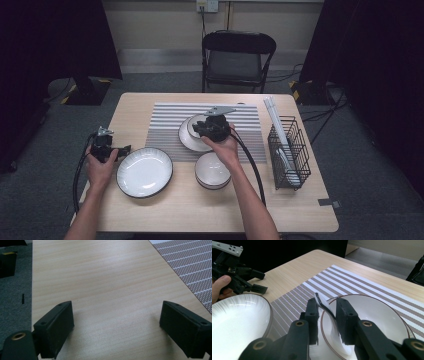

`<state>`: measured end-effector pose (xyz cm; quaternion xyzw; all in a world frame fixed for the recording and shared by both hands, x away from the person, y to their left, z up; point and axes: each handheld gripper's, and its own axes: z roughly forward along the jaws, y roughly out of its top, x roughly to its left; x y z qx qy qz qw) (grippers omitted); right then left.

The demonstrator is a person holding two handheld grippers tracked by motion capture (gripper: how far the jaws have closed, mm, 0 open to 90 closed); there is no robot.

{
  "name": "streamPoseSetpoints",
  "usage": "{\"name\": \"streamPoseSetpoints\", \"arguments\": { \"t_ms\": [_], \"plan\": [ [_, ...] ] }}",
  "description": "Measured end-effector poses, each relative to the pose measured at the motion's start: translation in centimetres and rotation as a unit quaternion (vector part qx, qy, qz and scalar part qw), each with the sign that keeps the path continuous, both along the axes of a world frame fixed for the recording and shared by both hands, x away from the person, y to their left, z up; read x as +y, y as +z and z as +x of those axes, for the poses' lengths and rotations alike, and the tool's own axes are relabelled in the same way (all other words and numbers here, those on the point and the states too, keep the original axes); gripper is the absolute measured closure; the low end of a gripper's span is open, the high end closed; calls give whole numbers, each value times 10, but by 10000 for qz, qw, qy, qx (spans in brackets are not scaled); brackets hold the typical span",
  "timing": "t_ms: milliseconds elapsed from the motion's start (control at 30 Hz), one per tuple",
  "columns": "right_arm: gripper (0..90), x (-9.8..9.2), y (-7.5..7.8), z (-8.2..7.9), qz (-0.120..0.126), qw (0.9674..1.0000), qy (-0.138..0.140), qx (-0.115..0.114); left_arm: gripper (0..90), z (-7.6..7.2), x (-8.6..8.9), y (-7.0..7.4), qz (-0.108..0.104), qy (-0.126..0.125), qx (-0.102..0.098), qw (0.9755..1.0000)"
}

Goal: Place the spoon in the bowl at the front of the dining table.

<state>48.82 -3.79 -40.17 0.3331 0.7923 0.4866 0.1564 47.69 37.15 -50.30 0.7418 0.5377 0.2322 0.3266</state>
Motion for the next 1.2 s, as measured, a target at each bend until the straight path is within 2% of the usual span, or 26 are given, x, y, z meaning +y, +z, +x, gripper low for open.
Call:
{"name": "streamPoseSetpoints", "arguments": {
  "t_ms": [467, 767, 1200],
  "plan": [
    [735, 15, -1, 4, -194, 9997, 123, 2, 115, 0, 0, 0, 0, -1, 1, 10000],
    [740, 23, 0, 6, -177, 9996, 207, 26, 115, 0, 0, 0, -2, -2, 1, 10000],
    [704, 17, 3, 6, -40, 9998, 159, 123, 115, 0, 0, 0, 0, -2, 2, 10000]
  ]
}}
